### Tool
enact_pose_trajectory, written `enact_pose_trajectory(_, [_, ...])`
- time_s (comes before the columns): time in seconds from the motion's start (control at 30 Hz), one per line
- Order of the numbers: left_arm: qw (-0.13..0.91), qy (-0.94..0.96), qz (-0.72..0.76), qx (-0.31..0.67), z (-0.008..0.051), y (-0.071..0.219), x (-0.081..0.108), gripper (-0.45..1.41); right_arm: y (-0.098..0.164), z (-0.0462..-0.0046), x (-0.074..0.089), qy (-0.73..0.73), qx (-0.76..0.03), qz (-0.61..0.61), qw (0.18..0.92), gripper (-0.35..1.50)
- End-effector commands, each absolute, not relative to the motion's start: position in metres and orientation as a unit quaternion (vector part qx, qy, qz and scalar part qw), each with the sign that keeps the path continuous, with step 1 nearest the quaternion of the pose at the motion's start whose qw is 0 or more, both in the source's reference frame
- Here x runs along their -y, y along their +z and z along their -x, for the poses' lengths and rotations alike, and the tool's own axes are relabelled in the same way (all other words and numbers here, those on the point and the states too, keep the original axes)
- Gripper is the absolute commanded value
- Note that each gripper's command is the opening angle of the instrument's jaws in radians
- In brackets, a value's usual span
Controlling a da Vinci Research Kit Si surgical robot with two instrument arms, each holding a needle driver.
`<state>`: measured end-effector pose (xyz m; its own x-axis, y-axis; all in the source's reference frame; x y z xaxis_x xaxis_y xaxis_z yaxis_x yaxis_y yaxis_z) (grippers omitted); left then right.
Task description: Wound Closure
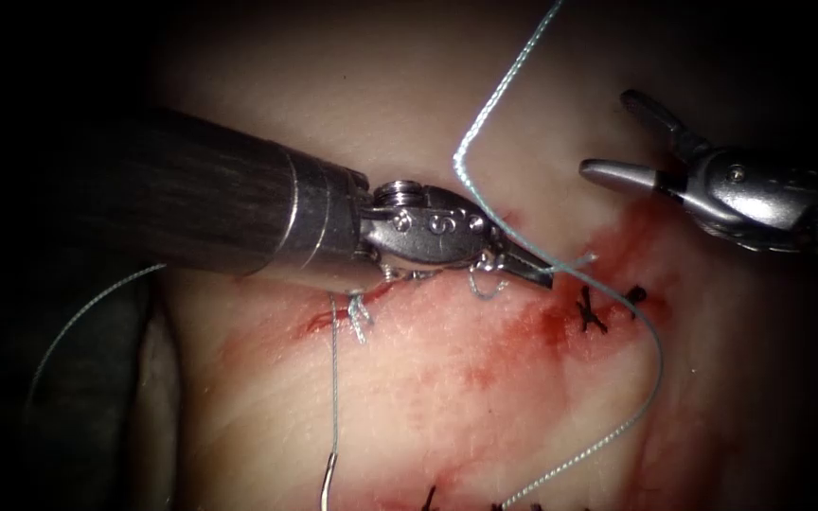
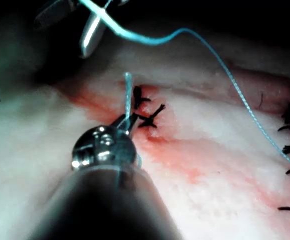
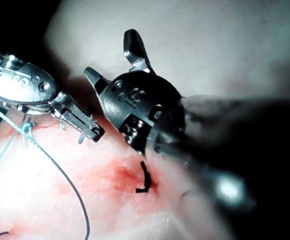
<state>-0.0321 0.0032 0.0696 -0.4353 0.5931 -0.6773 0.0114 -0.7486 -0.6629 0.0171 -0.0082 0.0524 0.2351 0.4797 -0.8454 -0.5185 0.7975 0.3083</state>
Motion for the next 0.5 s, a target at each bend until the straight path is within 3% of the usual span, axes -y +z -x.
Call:
enact_pose_trajectory(0.03, [0.183, 0.789, 0.502, 0.304, 0.0326, 0.0701, -0.0031, -0.45, 0.0527, -0.0177, 0.0081, 0.317, -0.532, 0.018, 0.785, 0.89])
enact_pose_trajectory(0.07, [0.199, 0.776, 0.518, 0.3, 0.0318, 0.0704, -0.0036, -0.45, 0.0529, -0.0172, 0.0081, 0.311, -0.535, 0.013, 0.785, 0.82])
enact_pose_trajectory(0.23, [0.246, 0.744, 0.533, 0.317, 0.0306, 0.0705, -0.0044, -0.45, 0.0538, -0.016, 0.0079, 0.317, -0.538, 0.007, 0.781, 0.82])
enact_pose_trajectory(0.4, [0.273, 0.728, 0.549, 0.307, 0.03, 0.0694, -0.0059, -0.45, 0.0569, -0.0139, 0.0099, 0.363, -0.515, -0.051, 0.775, 0.57])
enact_pose_trajectory(0.5, [0.273, 0.725, 0.557, 0.299, 0.0301, 0.0685, -0.0067, -0.45, 0.0589, -0.0143, 0.0126, 0.383, -0.487, -0.067, 0.782, 1.08])
